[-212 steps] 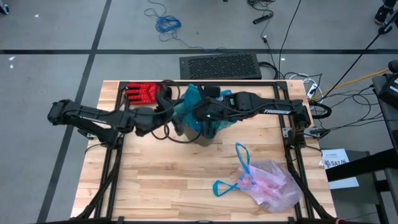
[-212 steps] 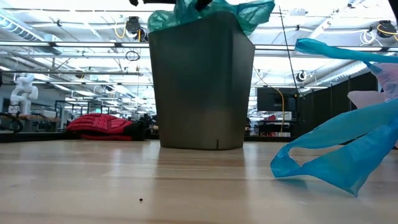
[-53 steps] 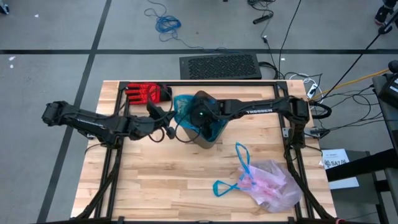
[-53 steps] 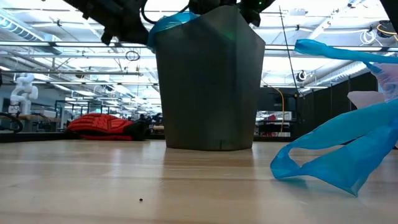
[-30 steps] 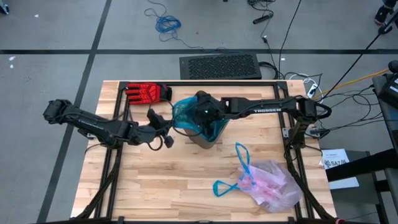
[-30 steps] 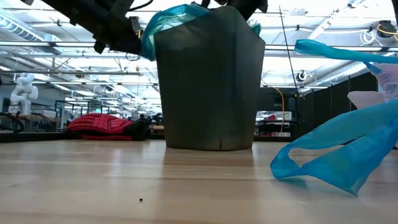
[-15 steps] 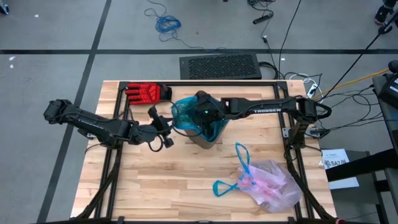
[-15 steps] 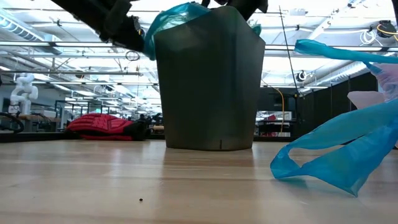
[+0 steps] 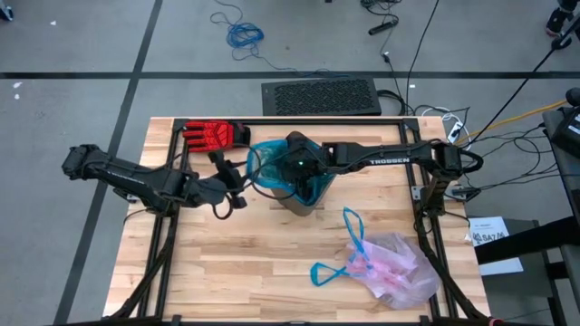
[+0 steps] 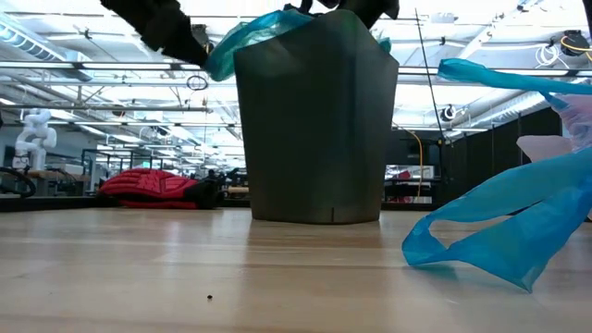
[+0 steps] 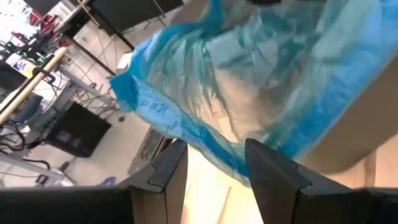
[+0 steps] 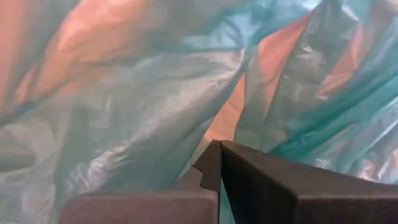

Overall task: Place trash/remove bag and relplace
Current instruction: Insert the blue trash bag into the black trash bin

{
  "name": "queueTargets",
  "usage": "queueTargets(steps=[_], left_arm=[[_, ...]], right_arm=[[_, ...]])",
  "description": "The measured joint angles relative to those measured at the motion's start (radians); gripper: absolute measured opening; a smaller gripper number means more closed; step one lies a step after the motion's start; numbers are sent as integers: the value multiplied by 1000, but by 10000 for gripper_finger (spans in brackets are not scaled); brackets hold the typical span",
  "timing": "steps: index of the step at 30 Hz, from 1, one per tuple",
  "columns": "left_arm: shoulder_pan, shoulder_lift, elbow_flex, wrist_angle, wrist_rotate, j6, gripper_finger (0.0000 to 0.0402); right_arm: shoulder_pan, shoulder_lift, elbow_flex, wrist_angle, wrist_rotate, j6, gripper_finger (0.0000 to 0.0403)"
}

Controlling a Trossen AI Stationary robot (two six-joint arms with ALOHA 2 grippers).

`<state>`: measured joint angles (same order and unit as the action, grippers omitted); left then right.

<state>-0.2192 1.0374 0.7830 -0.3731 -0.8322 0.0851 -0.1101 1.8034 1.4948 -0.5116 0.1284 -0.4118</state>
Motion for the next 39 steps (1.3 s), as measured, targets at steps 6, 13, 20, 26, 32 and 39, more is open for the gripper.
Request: queueTargets(steps=[6,13,20,26,32,39], left_arm=[[0,0,3,-49,-12,0,157],[-13,0,102,-62,-15,2,158],[-29,0,208,-232,-46,0,158],[-30,0,258,-311,-94,0,158],[-25,9,248,-48,299,6,151],[-16,123,228,-32,443,8,104]], right_arm=[[0,0,-1,-18,0,12,0],[0,0,-1,-17,0,19,0],[1,0,-1,-26,0,19,0],[1,0,-1,-39,0,31,0],[1,0,-1,-40,1,29,0],[1,0,-1,-41,1,22,0]])
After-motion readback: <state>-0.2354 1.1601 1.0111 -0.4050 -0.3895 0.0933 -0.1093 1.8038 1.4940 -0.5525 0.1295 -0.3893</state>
